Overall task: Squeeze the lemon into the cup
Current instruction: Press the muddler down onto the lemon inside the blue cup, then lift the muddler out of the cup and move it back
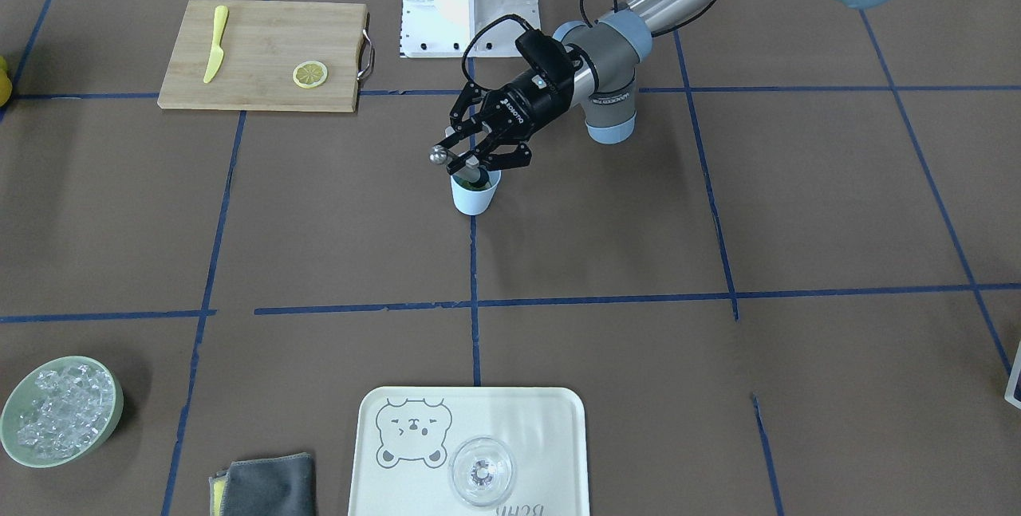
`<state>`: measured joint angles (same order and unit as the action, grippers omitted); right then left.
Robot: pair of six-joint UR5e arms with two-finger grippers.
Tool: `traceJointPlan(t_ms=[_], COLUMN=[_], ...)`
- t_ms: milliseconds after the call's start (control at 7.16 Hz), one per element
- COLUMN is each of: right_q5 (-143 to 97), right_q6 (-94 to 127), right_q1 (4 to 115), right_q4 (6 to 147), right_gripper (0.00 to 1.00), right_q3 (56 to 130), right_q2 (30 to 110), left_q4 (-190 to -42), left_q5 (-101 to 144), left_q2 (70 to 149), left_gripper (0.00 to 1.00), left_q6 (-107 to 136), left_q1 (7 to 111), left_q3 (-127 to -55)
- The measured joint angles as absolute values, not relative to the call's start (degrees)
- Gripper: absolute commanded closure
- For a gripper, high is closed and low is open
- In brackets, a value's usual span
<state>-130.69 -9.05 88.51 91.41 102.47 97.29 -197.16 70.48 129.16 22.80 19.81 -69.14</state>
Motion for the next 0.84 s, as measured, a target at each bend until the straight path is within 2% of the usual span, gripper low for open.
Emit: traceJointPlan(t_ms=[419,838], right_q5=[-130.59,-130.52], right_q6=[-8.51,-8.10], right_q1=[88.51,88.51], right_q4=[91.40,91.41], right_gripper=[0.00,0.00], right_q3=[102.40,102.01], right_q2=[97.27,97.29], left_q4=[-195.60,-174.29], left_q5=[70.55,70.76], left_q2=[129.24,127.86], left_gripper=[1.00,1.00], left_q6=[23.54,27.31], left_q1=[21.89,25.48], left_q3=[-74.74,-88.02])
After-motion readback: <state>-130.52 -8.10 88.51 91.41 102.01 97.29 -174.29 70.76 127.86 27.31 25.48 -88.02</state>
